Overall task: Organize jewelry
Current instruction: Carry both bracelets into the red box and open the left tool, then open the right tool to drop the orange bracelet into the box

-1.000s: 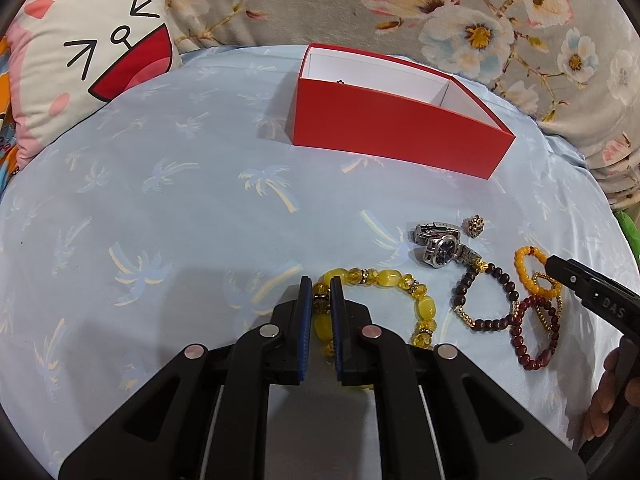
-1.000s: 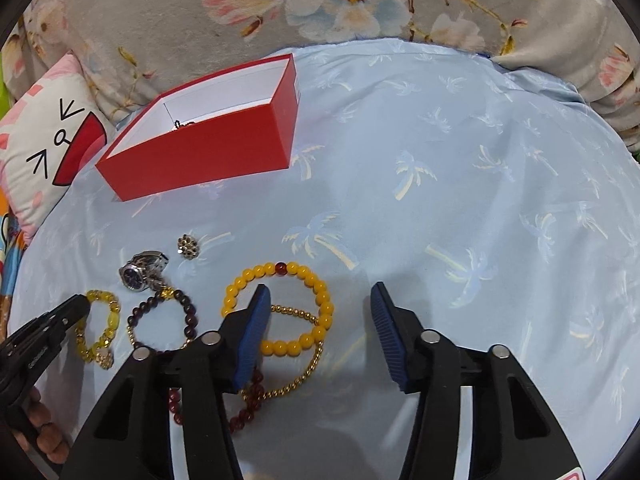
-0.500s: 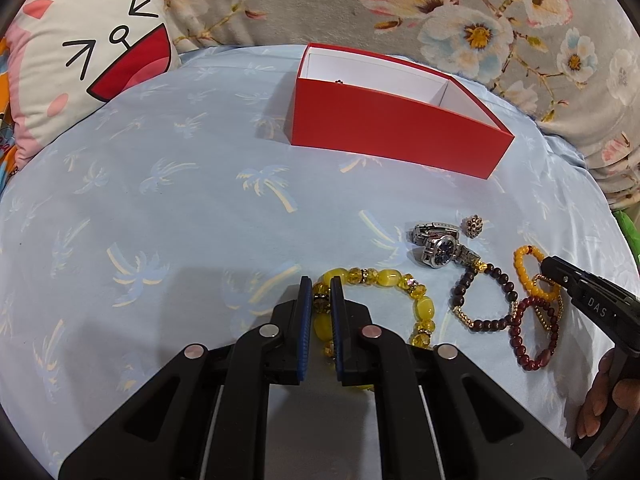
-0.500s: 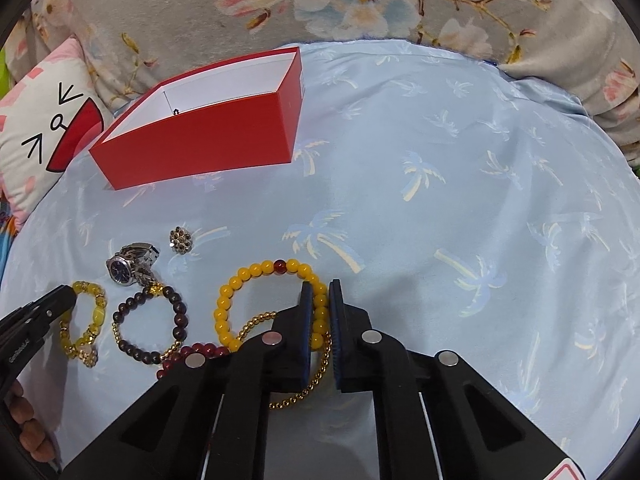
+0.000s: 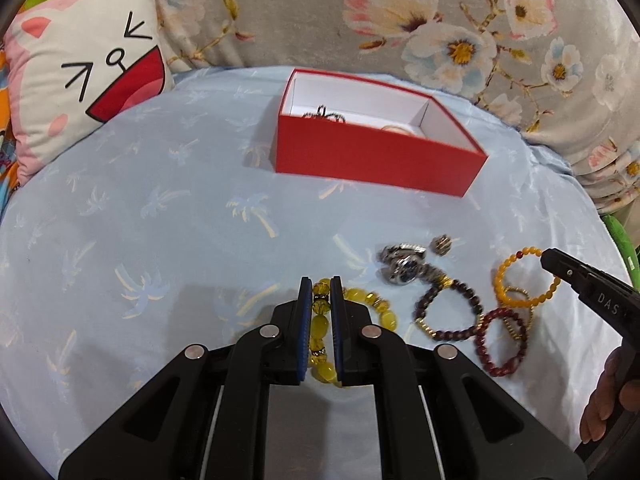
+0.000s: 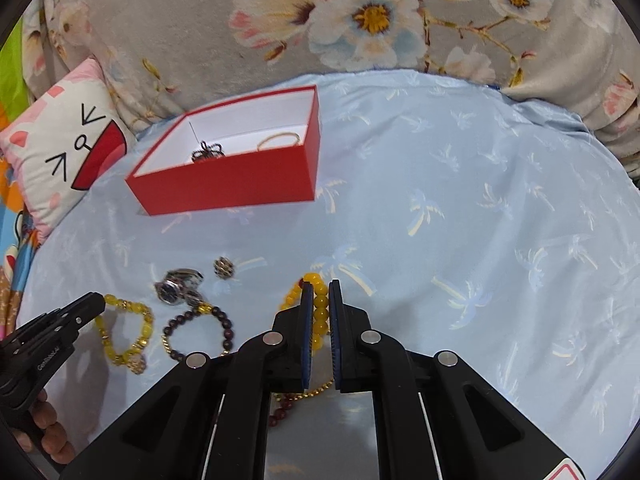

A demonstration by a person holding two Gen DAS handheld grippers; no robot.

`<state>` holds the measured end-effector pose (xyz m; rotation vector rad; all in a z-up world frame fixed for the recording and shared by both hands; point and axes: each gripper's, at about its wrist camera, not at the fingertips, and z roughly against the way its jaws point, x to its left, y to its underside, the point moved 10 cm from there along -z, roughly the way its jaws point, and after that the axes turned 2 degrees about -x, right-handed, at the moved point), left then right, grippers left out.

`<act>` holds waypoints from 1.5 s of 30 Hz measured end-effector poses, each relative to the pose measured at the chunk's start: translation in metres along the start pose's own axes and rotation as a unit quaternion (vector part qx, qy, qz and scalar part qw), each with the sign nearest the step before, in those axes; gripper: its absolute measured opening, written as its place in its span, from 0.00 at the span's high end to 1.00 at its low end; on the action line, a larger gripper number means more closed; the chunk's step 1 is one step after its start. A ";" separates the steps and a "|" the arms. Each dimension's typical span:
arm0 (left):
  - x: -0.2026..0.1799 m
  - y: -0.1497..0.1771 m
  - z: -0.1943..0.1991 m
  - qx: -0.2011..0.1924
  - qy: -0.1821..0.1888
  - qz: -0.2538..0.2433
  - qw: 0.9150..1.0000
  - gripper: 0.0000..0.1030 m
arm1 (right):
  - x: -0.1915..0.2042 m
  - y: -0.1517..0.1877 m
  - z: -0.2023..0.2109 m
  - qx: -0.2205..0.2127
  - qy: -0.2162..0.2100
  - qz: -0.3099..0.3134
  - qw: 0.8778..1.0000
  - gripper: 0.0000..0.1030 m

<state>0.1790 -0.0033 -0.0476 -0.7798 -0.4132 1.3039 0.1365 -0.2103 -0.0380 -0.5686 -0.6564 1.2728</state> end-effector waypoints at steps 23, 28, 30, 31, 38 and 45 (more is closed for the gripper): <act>-0.039 -0.132 0.024 -0.073 0.044 -0.041 0.995 0.91 | 0.040 -0.102 0.025 -0.063 -0.039 0.040 0.996 0.93; -0.043 -0.176 0.008 -0.085 0.057 -0.036 0.994 0.91 | 0.053 -0.141 -0.003 -0.060 -0.061 0.035 0.996 0.93; -0.044 -0.198 -0.001 -0.093 0.060 -0.033 0.993 0.91 | 0.057 -0.155 -0.016 -0.058 -0.072 0.029 0.995 0.93; -0.044 -0.201 -0.003 -0.094 0.060 -0.033 0.993 0.91 | 0.060 -0.161 -0.023 -0.056 -0.076 0.027 0.995 0.93; -0.045 -0.214 -0.060 -0.072 0.068 -0.017 0.995 0.91 | 0.077 -0.166 -0.094 -0.002 -0.111 -0.001 0.994 0.93; -0.021 -0.187 -0.114 -0.033 0.050 -0.005 0.998 0.91 | 0.087 -0.141 -0.145 0.044 -0.096 0.022 0.994 0.93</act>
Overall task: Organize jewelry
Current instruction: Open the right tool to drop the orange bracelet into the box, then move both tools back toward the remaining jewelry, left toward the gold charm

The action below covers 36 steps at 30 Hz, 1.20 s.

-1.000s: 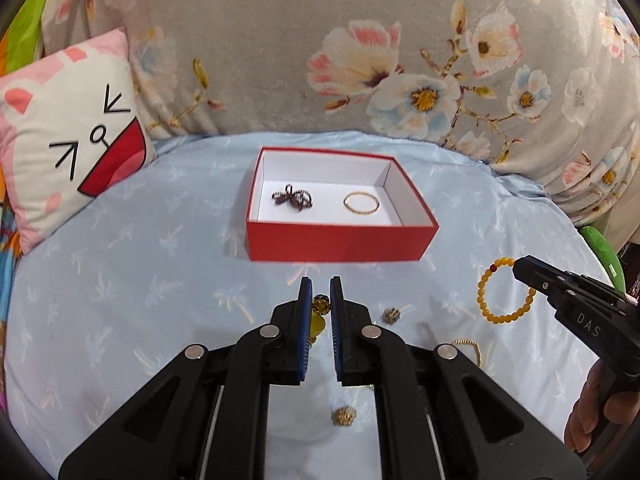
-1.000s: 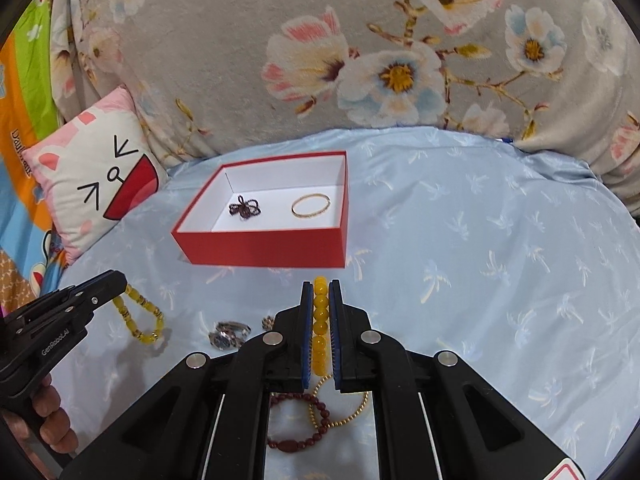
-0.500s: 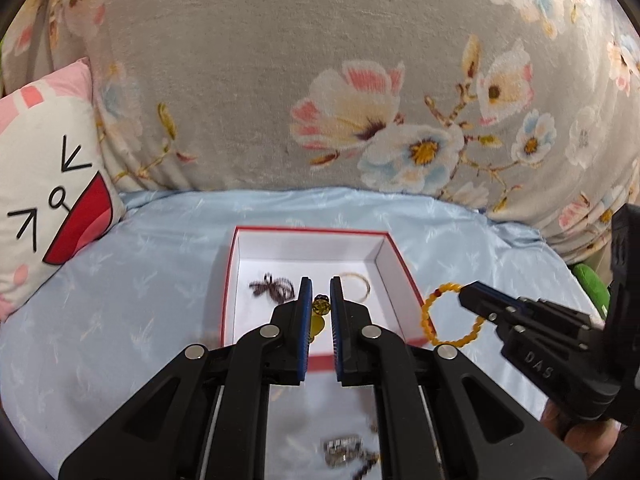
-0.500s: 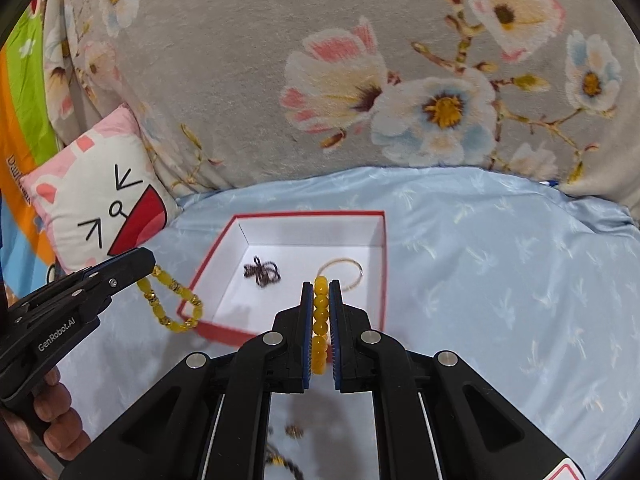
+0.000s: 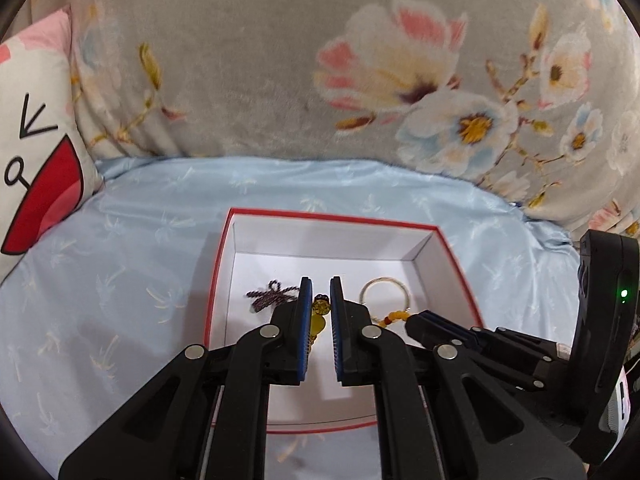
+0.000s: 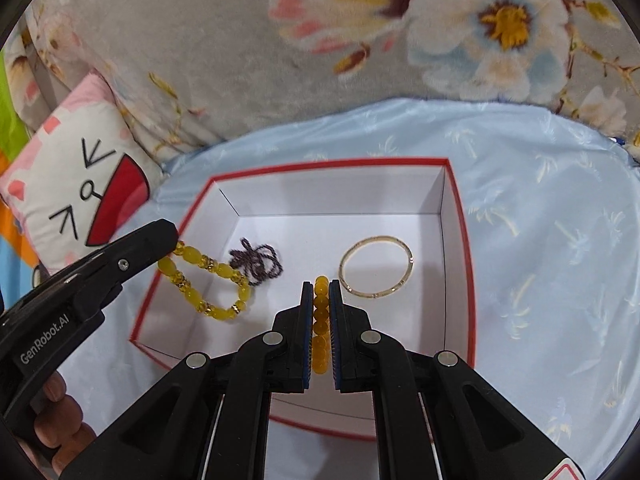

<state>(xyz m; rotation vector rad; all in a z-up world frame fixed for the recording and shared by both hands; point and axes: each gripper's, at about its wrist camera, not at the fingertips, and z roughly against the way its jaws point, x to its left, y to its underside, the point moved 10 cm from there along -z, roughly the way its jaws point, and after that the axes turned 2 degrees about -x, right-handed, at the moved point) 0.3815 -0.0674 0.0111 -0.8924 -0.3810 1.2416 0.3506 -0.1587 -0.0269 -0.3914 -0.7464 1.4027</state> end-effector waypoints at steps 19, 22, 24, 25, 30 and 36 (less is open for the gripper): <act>0.035 0.001 0.028 -0.031 -0.050 0.016 0.998 0.71 | -0.017 0.003 0.028 -0.045 0.062 0.028 0.997 0.60; 0.034 0.005 0.039 -0.035 -0.049 0.016 0.998 0.71 | -0.016 0.008 0.040 -0.050 0.066 0.029 0.996 0.60; 0.033 0.007 0.046 -0.036 -0.048 0.015 0.998 0.71 | -0.017 0.012 0.049 -0.053 0.065 0.026 0.996 0.60; 0.033 0.008 0.048 -0.036 -0.049 0.015 0.998 0.71 | -0.017 0.013 0.054 -0.054 0.065 0.024 0.996 0.60; 0.027 0.024 0.069 -0.036 -0.048 0.010 0.998 0.71 | -0.015 0.027 0.079 -0.064 0.067 0.025 0.995 0.60; 0.016 0.054 0.090 -0.030 -0.051 -0.010 0.998 0.71 | -0.012 0.052 0.108 -0.071 0.067 0.027 0.995 0.60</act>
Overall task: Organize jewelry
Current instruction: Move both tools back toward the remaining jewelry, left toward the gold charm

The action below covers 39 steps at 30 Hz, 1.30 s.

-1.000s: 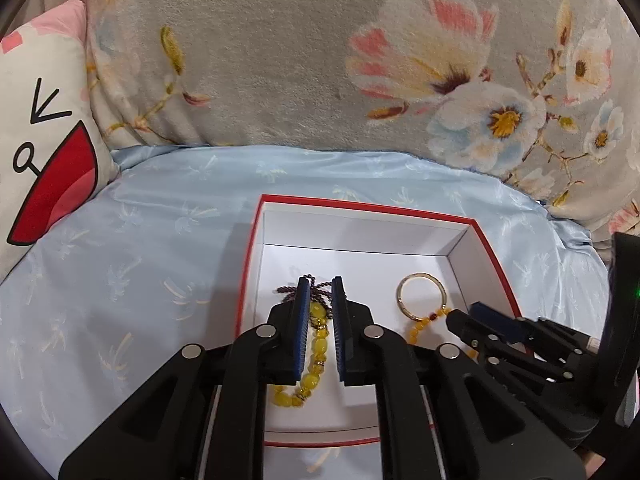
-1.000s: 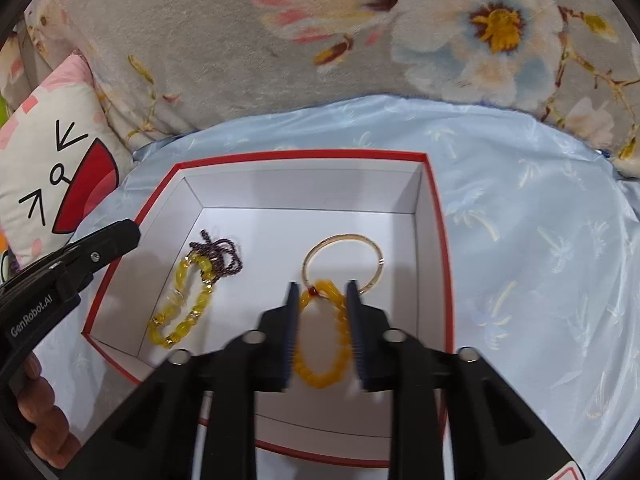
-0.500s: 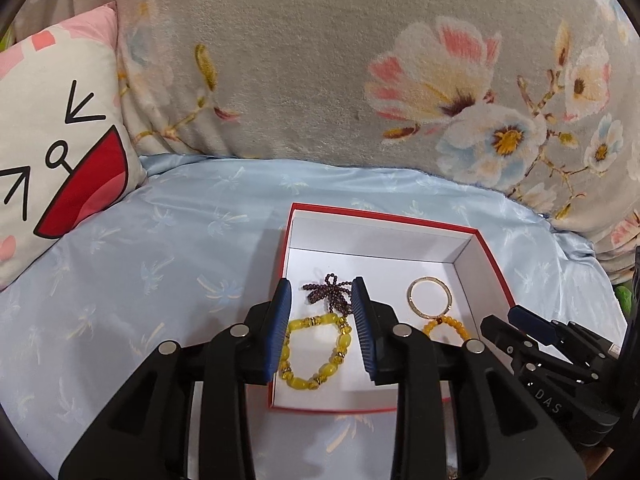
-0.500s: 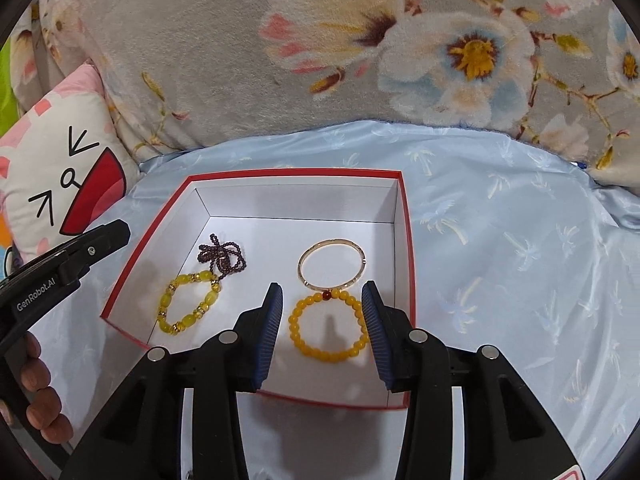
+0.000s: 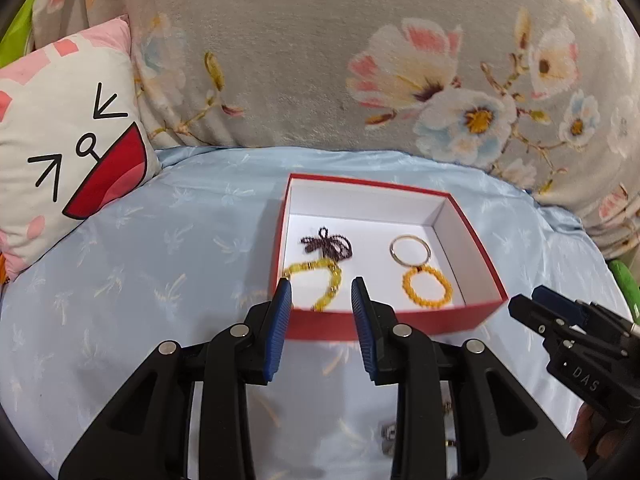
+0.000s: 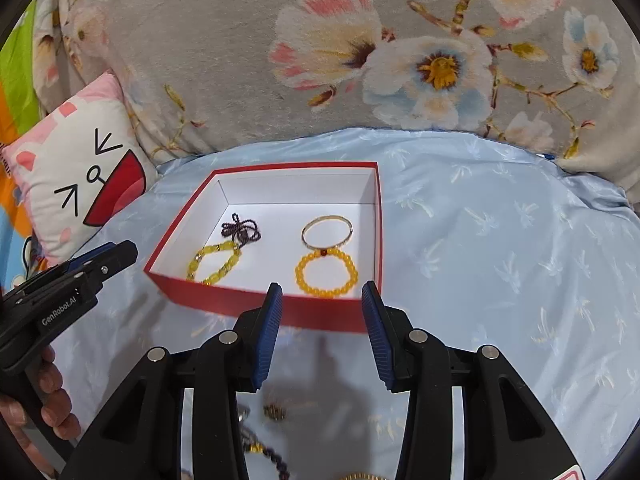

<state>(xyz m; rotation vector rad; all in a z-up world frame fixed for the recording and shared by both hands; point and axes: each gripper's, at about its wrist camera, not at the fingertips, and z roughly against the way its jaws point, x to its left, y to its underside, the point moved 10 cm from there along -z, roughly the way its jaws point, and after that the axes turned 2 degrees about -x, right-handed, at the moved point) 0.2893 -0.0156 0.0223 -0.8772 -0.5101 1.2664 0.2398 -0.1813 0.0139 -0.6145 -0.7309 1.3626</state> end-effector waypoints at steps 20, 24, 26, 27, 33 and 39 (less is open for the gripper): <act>-0.022 0.139 0.048 0.076 0.039 0.002 0.996 0.71 | -0.025 0.135 0.064 0.047 0.018 -0.021 0.998 0.60; -0.031 0.161 0.055 0.088 0.044 -0.007 0.995 0.71 | -0.031 0.153 0.072 0.054 0.023 -0.026 0.998 0.60; -0.037 0.170 0.056 0.093 0.049 -0.011 0.994 0.71 | -0.033 0.159 0.074 0.058 0.022 -0.031 0.998 0.60; -0.039 0.173 0.056 0.095 0.049 -0.015 0.994 0.71 | -0.033 0.162 0.075 0.059 0.021 -0.033 0.997 0.60; -0.048 0.178 0.052 0.095 0.038 -0.032 0.994 0.69 | -0.031 0.173 0.076 0.066 0.012 -0.040 0.997 0.60; -0.046 0.174 0.054 0.091 0.041 -0.024 0.995 0.67 | -0.019 0.177 0.070 0.074 -0.002 -0.039 0.997 0.60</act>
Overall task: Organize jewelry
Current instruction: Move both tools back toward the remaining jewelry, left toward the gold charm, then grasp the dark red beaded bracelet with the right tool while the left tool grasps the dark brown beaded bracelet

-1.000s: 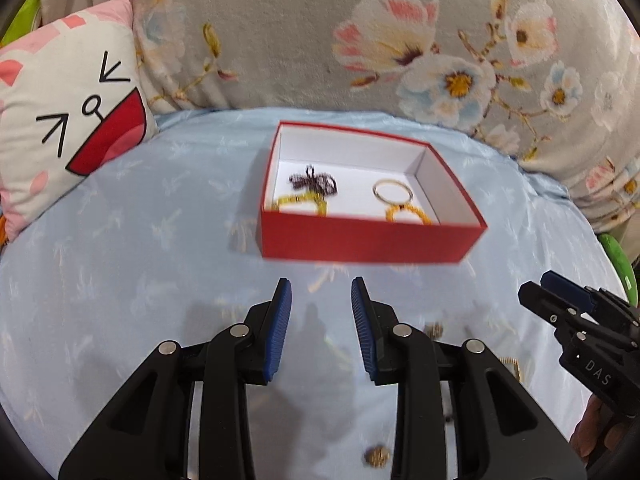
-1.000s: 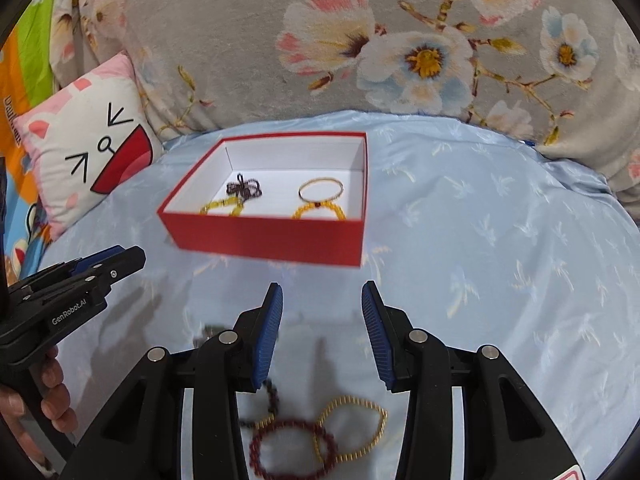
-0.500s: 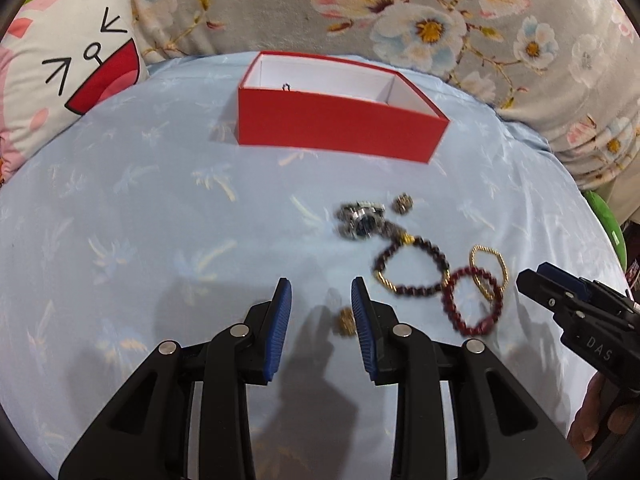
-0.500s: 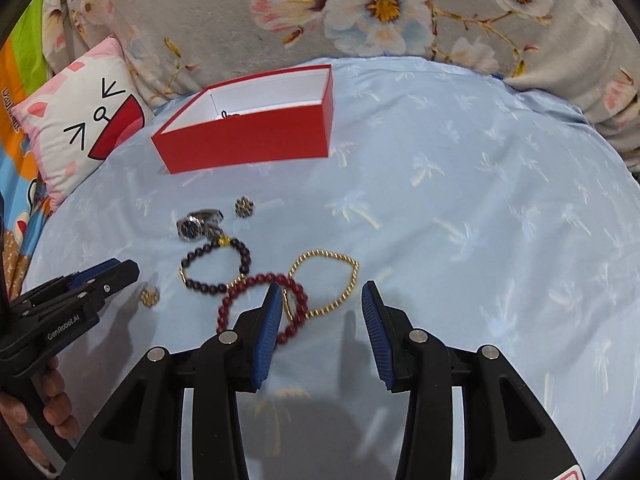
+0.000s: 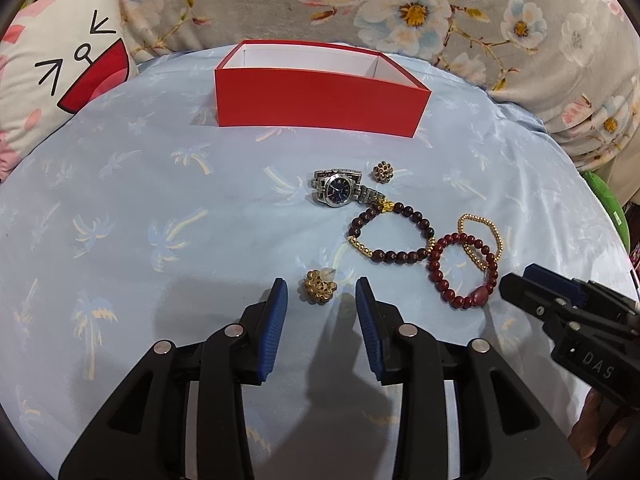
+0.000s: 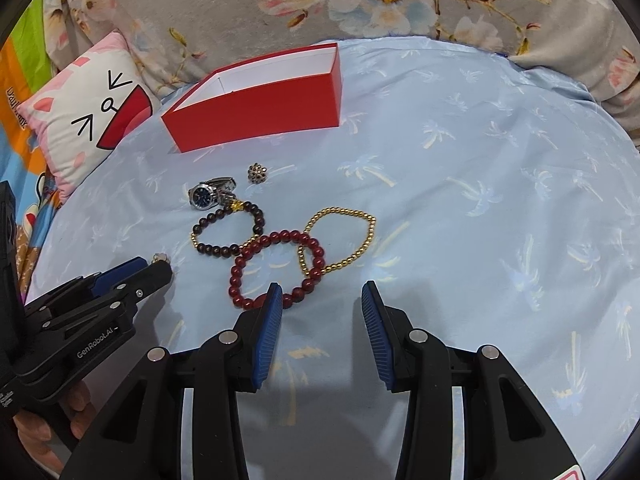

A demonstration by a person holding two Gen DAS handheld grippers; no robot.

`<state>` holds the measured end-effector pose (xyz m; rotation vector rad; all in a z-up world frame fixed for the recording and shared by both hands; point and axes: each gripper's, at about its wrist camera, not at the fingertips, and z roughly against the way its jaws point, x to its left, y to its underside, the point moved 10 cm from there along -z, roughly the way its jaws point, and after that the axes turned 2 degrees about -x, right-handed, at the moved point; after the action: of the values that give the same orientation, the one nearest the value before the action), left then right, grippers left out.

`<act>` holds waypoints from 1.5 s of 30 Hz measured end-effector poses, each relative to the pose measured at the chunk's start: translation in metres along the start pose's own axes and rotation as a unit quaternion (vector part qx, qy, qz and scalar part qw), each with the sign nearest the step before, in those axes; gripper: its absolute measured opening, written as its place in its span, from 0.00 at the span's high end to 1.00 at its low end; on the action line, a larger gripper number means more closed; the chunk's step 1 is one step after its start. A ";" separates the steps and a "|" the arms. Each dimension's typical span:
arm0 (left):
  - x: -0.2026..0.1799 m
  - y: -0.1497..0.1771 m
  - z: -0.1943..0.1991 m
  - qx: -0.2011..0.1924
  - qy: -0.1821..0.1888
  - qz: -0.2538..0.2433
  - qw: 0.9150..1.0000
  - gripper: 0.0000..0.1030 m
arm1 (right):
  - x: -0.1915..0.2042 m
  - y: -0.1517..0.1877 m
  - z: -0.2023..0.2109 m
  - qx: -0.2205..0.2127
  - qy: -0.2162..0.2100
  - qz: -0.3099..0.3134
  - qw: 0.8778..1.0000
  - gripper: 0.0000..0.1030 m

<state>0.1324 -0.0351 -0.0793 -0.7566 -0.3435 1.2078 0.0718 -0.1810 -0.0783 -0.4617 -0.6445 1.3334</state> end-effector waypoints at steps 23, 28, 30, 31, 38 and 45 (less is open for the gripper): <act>-0.010 -0.032 -0.015 -0.010 0.002 0.008 1.000 0.67 | 0.002 -0.009 -0.021 0.000 0.038 0.021 0.999 0.90; -0.024 -0.027 -0.030 0.004 0.011 -0.006 1.000 0.67 | -0.004 -0.006 -0.017 0.003 0.027 0.007 1.000 0.93; -0.028 -0.026 -0.037 0.010 0.011 -0.011 1.000 0.67 | -0.005 -0.004 -0.016 0.005 0.022 0.001 1.000 0.93; -0.029 -0.027 -0.038 0.005 0.007 -0.015 1.000 0.67 | -0.006 -0.004 -0.015 0.006 0.018 -0.003 1.000 0.93; -0.032 -0.032 -0.041 0.006 0.017 -0.017 1.000 0.75 | -0.011 0.000 -0.012 0.009 0.002 -0.021 1.000 0.93; -0.033 -0.030 -0.042 0.009 0.023 -0.014 1.000 0.93 | -0.011 -0.001 -0.010 0.009 -0.001 -0.024 1.000 0.93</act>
<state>0.1681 -0.0843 -0.0834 -0.7600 -0.3041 1.1639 0.0779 -0.1910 -0.0873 -0.4276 -0.6416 1.2931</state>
